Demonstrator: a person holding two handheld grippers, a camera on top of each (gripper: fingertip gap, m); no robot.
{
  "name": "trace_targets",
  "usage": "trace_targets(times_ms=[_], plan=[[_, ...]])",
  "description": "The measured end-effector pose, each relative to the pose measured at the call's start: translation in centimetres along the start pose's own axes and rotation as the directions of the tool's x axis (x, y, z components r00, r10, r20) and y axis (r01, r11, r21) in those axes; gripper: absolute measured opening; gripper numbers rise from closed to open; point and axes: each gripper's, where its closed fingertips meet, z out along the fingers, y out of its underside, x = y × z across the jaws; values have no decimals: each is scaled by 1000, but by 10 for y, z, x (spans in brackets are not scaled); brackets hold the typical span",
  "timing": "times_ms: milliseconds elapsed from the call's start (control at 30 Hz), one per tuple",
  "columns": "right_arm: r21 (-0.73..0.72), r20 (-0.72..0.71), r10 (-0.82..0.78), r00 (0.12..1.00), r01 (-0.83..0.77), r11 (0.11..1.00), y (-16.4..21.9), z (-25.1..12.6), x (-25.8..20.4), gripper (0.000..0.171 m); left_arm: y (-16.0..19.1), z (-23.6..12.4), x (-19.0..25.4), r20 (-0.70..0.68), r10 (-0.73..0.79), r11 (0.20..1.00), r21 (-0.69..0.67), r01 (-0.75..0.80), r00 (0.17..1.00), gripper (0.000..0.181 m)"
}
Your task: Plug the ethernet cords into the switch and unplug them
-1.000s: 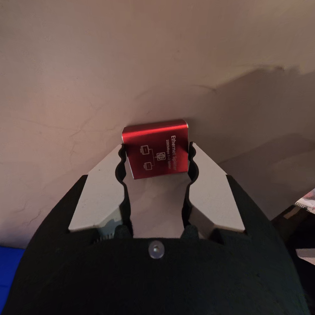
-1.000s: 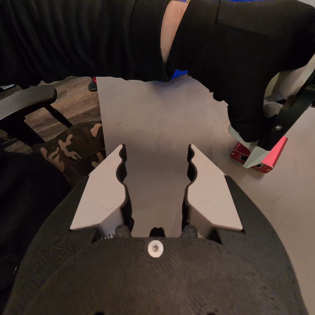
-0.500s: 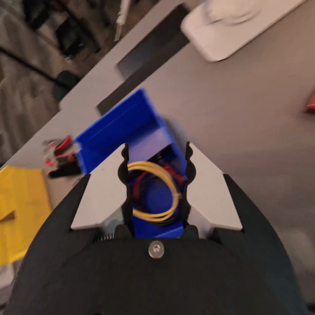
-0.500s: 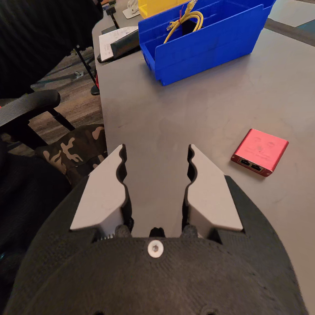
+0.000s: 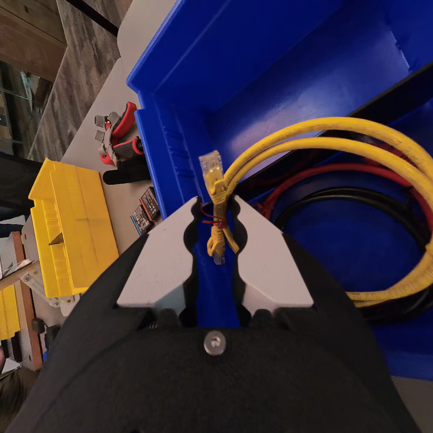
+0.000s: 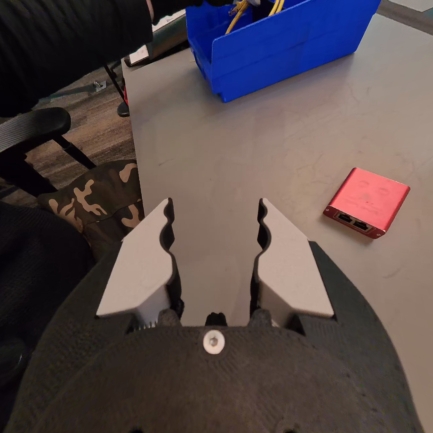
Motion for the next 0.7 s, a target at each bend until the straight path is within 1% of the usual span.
trace_targets(times_ms=[100, 200, 300, 400, 467, 567, 600, 667, 700], plan=[[-2, 4, 3, 1000, -3, 1000, 1, 1, 0, 70, -1, -1, 2, -2, 24, 1000, 13, -24, 1000, 11], [-2, 9, 4, 1000, -4, 1000, 2, 1, 0, 70, -4, -10, -5, 39, 20, 999, 47, -22, 999, 9], [4, 12, 5, 1000, -5, 1000, 1, 0, 0, 70, -11, -29, -17, 67, -14, 995, 101, 7, 998, 8], [16, 8, 4, 1000, -4, 1000, -2, -2, 1, 70, -24, -61, -30, 103, -29, 988, 157, 12, 994, 8], [30, -4, 2, 1000, -2, 1000, -6, -6, 3, 71, -45, -94, -36, 130, -14, 975, 220, -15, 991, 8], [56, -40, -5, 999, 8, 998, -13, -17, 9, 71, -90, -149, -18, 81, 76, 944, 316, -98, 994, 8], [66, -63, -8, 998, 12, 998, -15, -23, 14, 71, -108, -167, -1, 46, 146, 924, 349, -153, 988, 8], [91, -123, -4, 992, 15, 996, -22, -42, 28, 71, -138, -193, 35, 1, 258, 901, 362, -241, 966, 8], [112, -158, 1, 988, 17, 994, -26, -56, 36, 71, -153, -204, 59, -23, 333, 878, 372, -301, 943, 8]])
